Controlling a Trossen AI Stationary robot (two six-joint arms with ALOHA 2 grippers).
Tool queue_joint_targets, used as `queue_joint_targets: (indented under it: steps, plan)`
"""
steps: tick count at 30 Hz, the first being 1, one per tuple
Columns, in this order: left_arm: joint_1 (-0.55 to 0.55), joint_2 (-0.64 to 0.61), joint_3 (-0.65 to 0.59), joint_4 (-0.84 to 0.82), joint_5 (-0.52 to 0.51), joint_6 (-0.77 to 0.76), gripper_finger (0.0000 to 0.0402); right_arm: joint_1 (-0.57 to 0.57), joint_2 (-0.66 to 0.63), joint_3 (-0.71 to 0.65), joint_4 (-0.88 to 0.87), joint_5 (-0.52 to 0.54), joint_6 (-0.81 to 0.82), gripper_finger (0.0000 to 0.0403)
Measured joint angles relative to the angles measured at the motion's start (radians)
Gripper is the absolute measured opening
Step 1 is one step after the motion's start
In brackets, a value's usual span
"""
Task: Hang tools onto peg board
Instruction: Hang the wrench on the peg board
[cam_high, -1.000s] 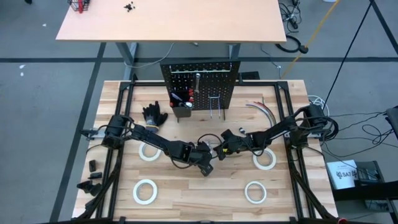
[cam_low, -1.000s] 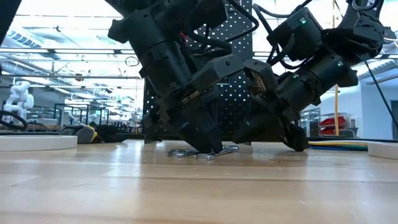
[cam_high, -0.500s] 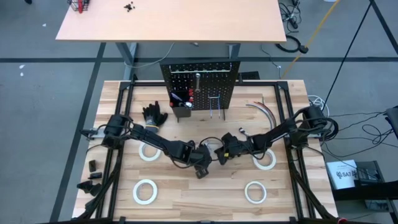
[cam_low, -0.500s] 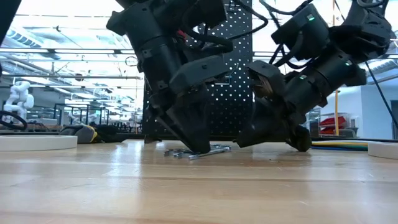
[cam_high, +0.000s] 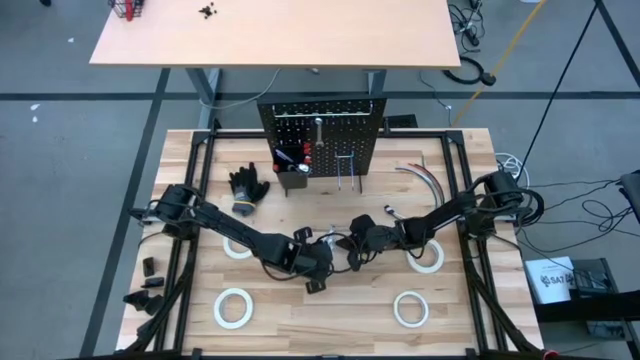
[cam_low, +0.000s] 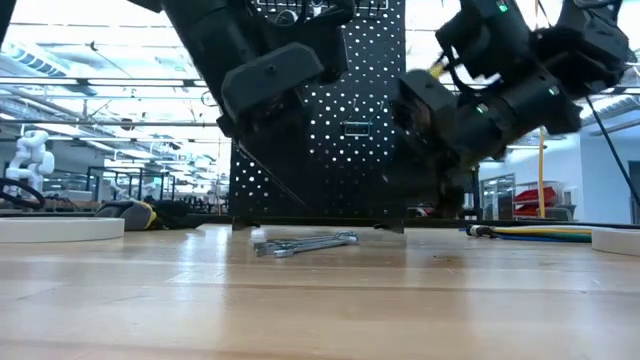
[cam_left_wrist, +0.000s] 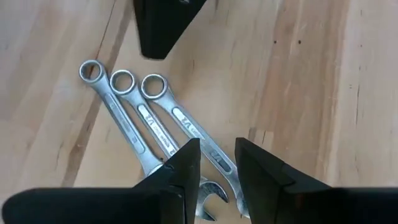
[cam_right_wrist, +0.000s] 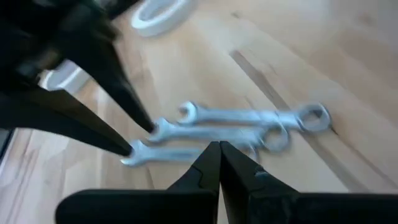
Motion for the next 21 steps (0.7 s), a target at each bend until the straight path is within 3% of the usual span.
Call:
queue_joint_targets:
  steps: [10, 21]
  plan:
    - [-0.014, -0.002, -0.034, -0.013, 0.011, -0.211, 0.0104, -0.020, 0.066, 0.130, -0.172, 0.008, -0.088, 0.0000]
    - [-0.026, -0.003, -0.034, -0.028, 0.012, -0.226, 0.0104, -0.021, 0.069, 0.131, -0.233, 0.014, -0.110, 0.0000]
